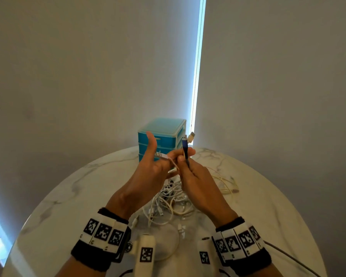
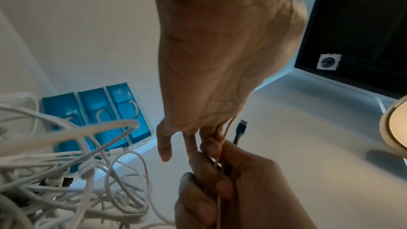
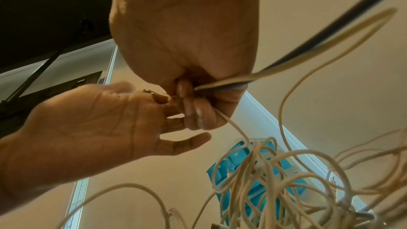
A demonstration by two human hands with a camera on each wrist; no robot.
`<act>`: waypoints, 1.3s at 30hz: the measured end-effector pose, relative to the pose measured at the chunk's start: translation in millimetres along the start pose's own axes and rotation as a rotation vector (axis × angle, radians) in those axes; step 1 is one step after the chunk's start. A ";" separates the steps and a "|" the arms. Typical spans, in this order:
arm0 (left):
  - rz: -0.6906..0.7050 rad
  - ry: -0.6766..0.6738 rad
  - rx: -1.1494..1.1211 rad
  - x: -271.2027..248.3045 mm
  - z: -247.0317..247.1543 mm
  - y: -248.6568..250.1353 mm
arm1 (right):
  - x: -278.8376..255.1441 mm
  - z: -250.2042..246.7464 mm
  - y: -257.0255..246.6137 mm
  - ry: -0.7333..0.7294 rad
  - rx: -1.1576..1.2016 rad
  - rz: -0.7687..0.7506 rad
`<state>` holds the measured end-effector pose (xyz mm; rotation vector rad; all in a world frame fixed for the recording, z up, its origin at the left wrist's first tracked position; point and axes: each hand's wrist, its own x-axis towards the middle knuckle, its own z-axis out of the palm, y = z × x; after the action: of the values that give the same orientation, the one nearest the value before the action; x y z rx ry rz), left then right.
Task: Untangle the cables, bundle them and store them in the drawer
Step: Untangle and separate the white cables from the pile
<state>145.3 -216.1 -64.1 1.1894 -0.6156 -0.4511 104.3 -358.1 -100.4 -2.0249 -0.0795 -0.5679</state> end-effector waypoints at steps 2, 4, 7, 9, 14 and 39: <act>0.018 0.054 0.150 1.6 7.3 -1.9 | 4.6 5.5 0.6 -0.009 0.062 0.025; 0.056 0.036 0.393 0.1 10.5 -6.3 | 4.9 8.2 3.4 -0.023 0.102 -0.001; 0.120 0.146 0.469 -0.9 12.7 -6.7 | -3.6 7.1 3.6 -0.086 0.012 -0.123; 0.158 0.207 0.459 0.1 17.7 -3.4 | -5.3 7.3 3.9 -0.121 -0.026 -0.170; 0.200 0.244 0.464 4.0 18.5 -1.5 | -6.4 -1.3 -5.7 -0.204 0.002 -0.108; 0.454 0.376 0.150 3.2 -3.4 118.8 | 111.8 -219.4 -21.2 0.200 -0.251 0.571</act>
<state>150.6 -178.0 48.4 1.1920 -0.5750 0.2035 118.7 -552.3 51.8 -2.0878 0.6989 -0.4212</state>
